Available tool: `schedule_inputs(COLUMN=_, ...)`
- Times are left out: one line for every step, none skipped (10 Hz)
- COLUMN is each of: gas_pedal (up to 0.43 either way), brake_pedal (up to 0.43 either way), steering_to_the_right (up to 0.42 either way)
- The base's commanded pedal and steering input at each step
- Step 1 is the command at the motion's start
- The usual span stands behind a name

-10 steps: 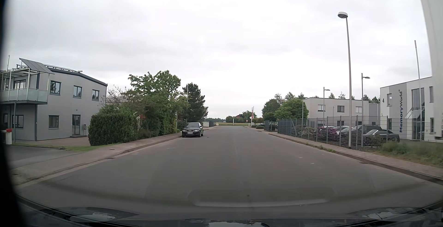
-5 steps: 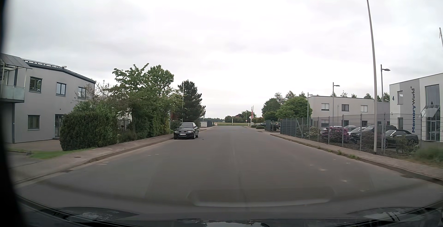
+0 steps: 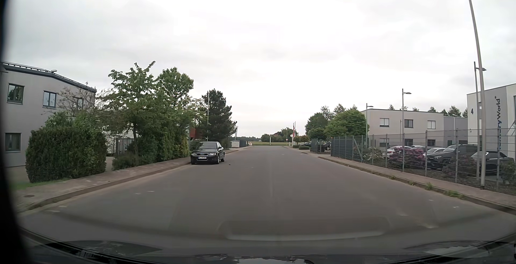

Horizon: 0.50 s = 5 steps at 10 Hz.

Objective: Follow the waypoints while adhering to traffic rules and regulations

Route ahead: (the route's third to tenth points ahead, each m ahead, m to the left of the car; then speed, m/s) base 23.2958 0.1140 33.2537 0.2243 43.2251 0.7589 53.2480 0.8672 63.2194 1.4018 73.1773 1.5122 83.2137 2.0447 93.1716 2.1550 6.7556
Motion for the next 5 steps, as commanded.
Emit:
schedule_inputs(gas_pedal=0.13, brake_pedal=0.0, steering_to_the_right=0.002)
schedule_inputs(gas_pedal=0.13, brake_pedal=0.0, steering_to_the_right=0.005)
schedule_inputs(gas_pedal=0.13, brake_pedal=0.0, steering_to_the_right=0.011)
schedule_inputs(gas_pedal=0.13, brake_pedal=0.0, steering_to_the_right=0.016)
schedule_inputs(gas_pedal=0.13, brake_pedal=0.0, steering_to_the_right=0.019)
